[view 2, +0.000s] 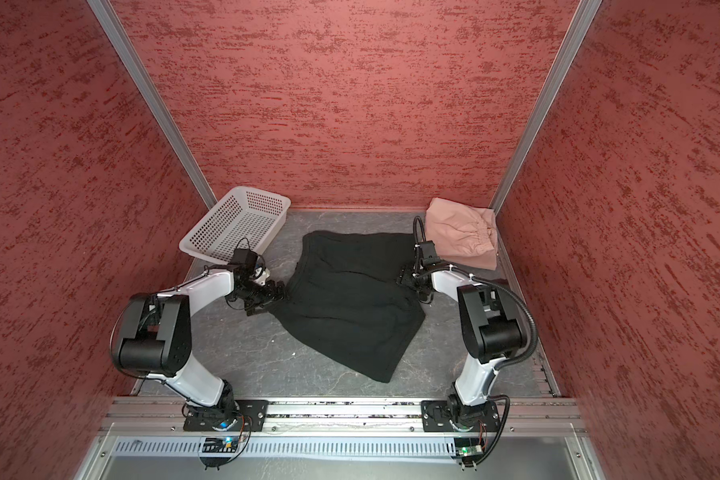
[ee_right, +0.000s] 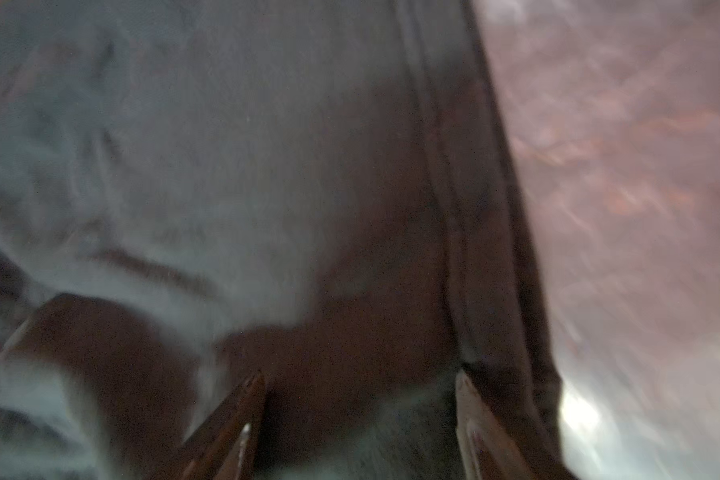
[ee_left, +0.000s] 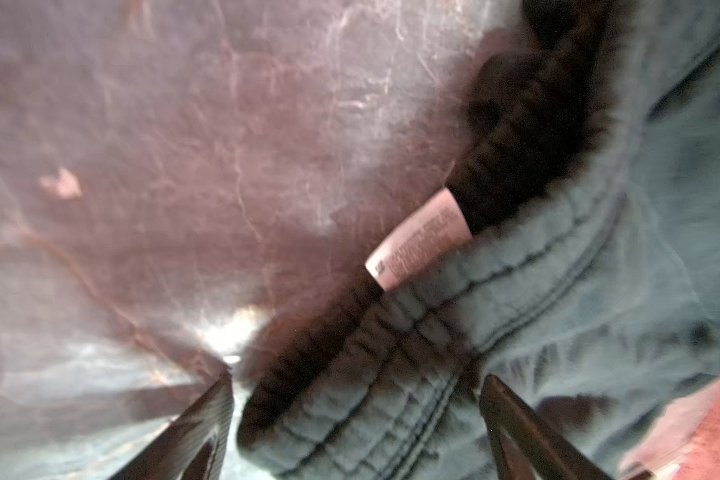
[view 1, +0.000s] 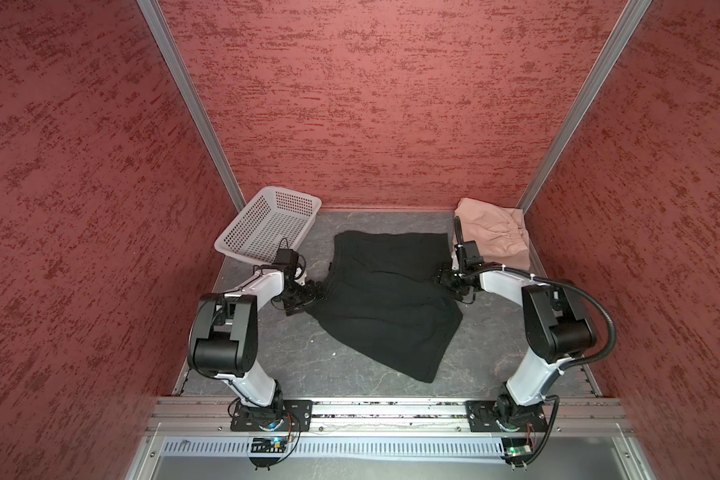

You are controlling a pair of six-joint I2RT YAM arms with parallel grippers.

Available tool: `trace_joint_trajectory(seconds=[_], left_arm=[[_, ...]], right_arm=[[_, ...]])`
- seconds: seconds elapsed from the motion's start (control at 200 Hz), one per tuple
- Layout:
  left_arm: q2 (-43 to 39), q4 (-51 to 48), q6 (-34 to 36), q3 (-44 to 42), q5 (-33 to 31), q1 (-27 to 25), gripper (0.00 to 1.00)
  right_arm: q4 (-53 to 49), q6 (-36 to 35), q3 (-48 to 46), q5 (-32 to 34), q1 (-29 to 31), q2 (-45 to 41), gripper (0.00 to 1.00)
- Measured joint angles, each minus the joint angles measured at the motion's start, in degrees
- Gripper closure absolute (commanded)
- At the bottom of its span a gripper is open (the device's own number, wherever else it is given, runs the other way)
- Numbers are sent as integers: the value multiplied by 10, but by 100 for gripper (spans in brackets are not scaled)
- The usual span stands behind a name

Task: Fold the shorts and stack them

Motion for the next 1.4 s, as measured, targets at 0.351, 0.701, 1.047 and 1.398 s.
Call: trace_joint_trajectory(seconds=[0.351, 0.701, 1.047, 1.398], left_arm=[[-155, 1, -89, -142, 8, -38, 11], [-97, -84, -31, 55, -41, -31, 1], [6, -102, 31, 143, -72, -32, 1], [1, -50, -10, 12, -18, 10, 1]], right_arm=[[42, -23, 196, -92, -2, 163, 30], [-73, -60, 150, -46, -2, 7, 29], [-190, -12, -114, -58, 4, -299, 28], [-306, 117, -290, -148, 151, -455, 34]])
